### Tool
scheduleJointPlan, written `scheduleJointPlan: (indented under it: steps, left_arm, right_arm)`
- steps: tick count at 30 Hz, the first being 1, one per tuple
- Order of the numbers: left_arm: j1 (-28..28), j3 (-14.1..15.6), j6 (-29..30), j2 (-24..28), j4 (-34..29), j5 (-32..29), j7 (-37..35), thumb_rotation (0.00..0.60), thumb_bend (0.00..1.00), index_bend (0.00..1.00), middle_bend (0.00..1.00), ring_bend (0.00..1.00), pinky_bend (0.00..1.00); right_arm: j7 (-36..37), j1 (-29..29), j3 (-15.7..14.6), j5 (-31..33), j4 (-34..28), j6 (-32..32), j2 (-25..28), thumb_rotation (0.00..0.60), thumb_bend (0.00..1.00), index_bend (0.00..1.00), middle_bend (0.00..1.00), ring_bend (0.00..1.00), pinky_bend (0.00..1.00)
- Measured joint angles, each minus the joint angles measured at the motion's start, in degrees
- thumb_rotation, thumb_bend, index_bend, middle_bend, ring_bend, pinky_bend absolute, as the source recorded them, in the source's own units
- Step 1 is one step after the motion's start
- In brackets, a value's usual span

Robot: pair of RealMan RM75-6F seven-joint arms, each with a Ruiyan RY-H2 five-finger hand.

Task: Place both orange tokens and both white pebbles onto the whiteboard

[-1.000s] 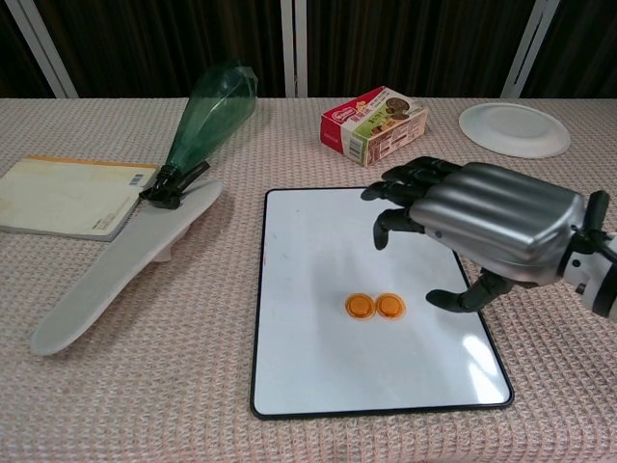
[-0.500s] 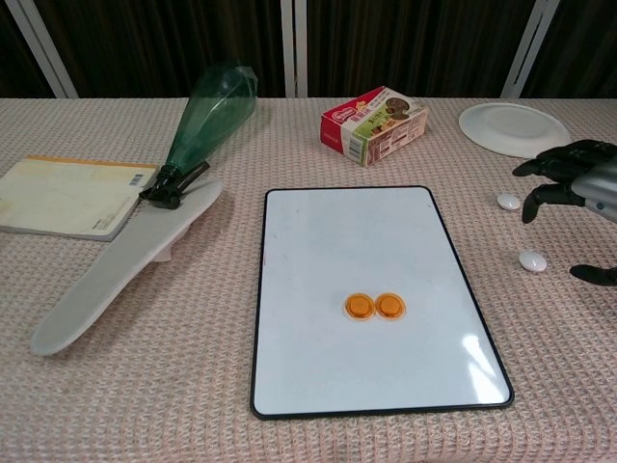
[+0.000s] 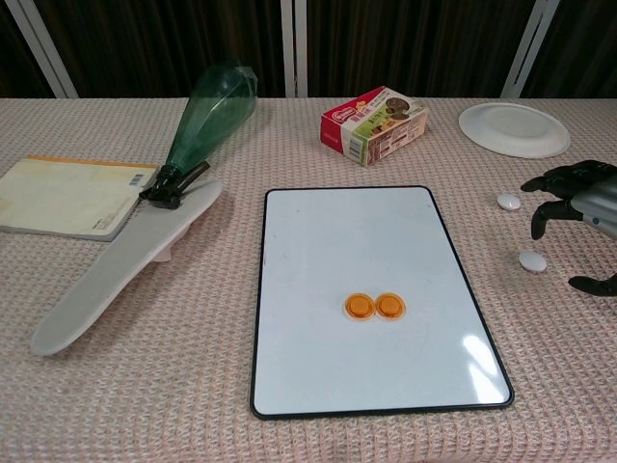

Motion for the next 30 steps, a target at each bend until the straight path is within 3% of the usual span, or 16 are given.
scheduleJointPlan:
  steps: [20,30]
  left_arm:
    - [0.19,0.27,-0.73,-0.01,0.85,-0.5,-0.55,0.35,0.09,0.27,0.21,0.13,0.19]
    - [0.09,0.31,-0.63,-0.06,1.0,-0.18,-0.65,0.351,0.09,0.27,0.21,0.13,0.19]
  right_arm:
    - [-0.87,0.68,2.17,1.1,3.68,-2.26,-4.31,0.6,0.33,0.43,0.04,0.0,0.0]
    - [-0.59,0.6,2.71,0.82,3.43,-1.86,-4.36,0.6,0.37,0.53,0.05,0.0,0.0]
